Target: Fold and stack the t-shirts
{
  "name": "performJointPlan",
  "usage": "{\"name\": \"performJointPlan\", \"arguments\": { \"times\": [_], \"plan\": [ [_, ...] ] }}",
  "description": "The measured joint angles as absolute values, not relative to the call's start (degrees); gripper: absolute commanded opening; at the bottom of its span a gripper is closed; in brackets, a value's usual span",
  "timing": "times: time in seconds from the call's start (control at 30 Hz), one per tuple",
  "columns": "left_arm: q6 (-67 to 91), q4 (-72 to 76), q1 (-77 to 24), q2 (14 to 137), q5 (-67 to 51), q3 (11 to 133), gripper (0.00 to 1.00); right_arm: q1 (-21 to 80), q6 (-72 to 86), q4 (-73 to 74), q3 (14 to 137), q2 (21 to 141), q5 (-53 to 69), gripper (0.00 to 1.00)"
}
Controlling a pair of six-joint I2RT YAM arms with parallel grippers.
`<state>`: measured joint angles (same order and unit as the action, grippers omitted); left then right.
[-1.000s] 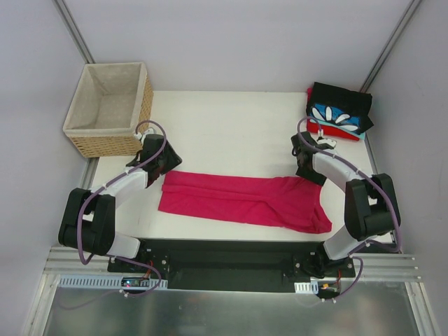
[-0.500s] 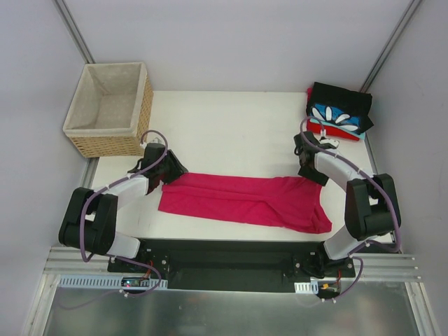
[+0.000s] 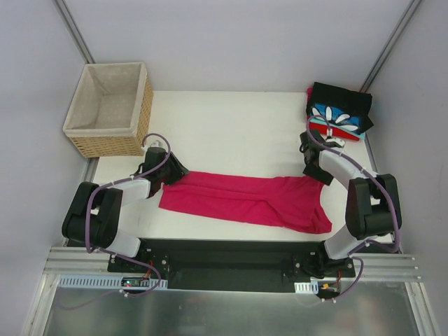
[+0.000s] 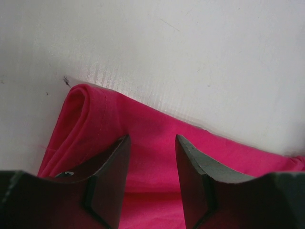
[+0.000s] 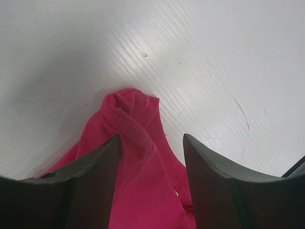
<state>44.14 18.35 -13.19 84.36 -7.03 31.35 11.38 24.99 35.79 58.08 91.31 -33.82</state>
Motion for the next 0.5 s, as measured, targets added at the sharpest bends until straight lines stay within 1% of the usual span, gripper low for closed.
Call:
{"name": "performJointPlan", "arguments": {
  "times": [0.33,0.5],
  "plan": [
    [44.2,21.2,-13.0,84.1,-7.0,29.7,0.43,9.5,25.9,40.2,58.1,92.8,-35.0,0.57],
    [44.1,20.8,-12.3,82.4,-7.0,28.4,0.43,9.4,26.9,43.6,58.2,95.4,-36.3,0.57]
  ]
}}
